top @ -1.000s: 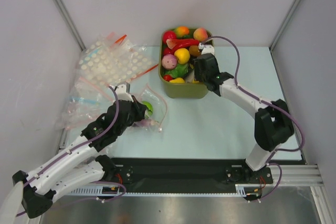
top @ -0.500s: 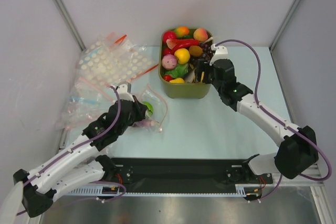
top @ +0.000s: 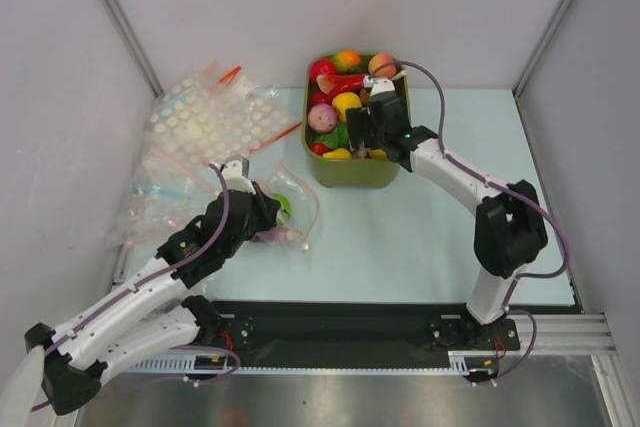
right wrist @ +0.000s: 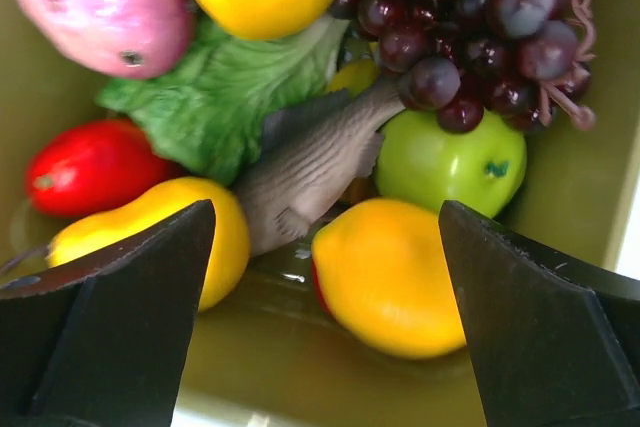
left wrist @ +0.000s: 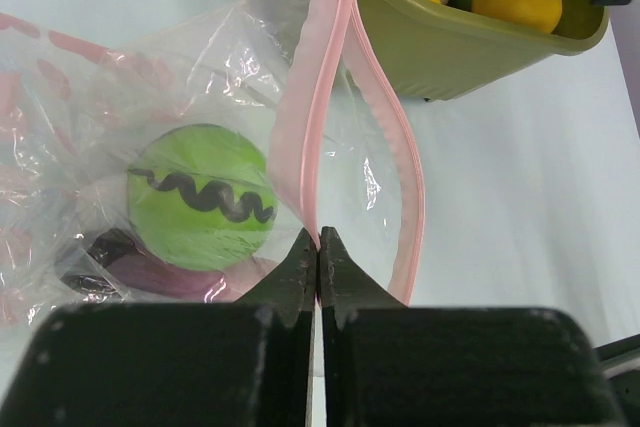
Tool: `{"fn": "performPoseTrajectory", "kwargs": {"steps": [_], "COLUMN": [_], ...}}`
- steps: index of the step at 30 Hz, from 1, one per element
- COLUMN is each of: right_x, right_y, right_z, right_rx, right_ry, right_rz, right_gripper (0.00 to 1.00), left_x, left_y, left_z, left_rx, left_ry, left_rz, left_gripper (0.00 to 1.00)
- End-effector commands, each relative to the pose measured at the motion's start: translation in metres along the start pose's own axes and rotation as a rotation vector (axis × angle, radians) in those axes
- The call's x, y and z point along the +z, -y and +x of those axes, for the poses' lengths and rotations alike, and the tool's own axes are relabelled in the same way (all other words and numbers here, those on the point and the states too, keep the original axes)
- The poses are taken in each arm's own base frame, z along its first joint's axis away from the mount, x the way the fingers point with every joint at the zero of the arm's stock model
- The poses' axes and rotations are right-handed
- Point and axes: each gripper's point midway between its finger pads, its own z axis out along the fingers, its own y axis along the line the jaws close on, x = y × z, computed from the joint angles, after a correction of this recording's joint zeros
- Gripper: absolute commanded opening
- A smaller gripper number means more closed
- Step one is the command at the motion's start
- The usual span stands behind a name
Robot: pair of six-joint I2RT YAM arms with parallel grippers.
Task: Place the food in the zip-top bag and seal the zipper
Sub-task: Pick up the fake fruit from the bin.
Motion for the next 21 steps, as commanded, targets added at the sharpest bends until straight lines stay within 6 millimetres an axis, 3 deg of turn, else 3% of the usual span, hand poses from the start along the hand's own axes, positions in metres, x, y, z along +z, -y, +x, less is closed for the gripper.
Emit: {"fn": "performPoseTrajectory", "kwargs": {"steps": [1, 8, 12, 14, 15, 17, 19, 20, 21], "right_x": [0.012, 0.020, 0.035, 0.039, 0.038, 0.035, 0.020, 0.016, 0.013], "right_y": [0.014, 0.022, 0.020, 0.016, 0.014, 0.011, 0.008, 0.002, 0.002], "right_z": [0.013, 0.044, 0.057, 0.058, 0.056, 0.046, 0.041, 0.025, 0.041], "right_rx": [-0.060, -0.067, -0.074, -0.075, -0.072, -0.052, -0.028, -0.004, 0.000], "right_ry": [-0.100, -0.191, -0.245, -0.252, -0.249, -0.209, -0.166, -0.096, -0.106], "right_rz": [0.099, 0.159, 0.153, 0.137, 0.125, 0.106, 0.072, 0.041, 0.020], "right_gripper": [1.00, 0.98, 0.88, 0.70, 0.52, 0.33, 0.26, 0.25, 0.25], "left_x": [-0.004, -0.005, -0.004, -0.003, -0.004, -0.003, -0.002, -0.003, -0.003], "left_y": [0.010, 0.010, 0.012, 0.012, 0.013, 0.013, 0.012, 0.012, 0.011], "left_z": [-0.018, -0.017, -0.017, -0.016, -0.017, -0.016, -0.014, -0.016, -0.016], "left_rx": [-0.012, -0.017, -0.016, -0.015, -0.017, -0.011, -0.009, -0.010, -0.011], "left_ry": [0.052, 0.054, 0.050, 0.048, 0.049, 0.043, 0.040, 0.045, 0.047], "left_rz": [0.033, 0.038, 0.045, 0.045, 0.046, 0.049, 0.043, 0.039, 0.037], "left_gripper": [0.00, 0.00, 0.00, 0.00, 0.00, 0.00, 0.00, 0.00, 0.00]}}
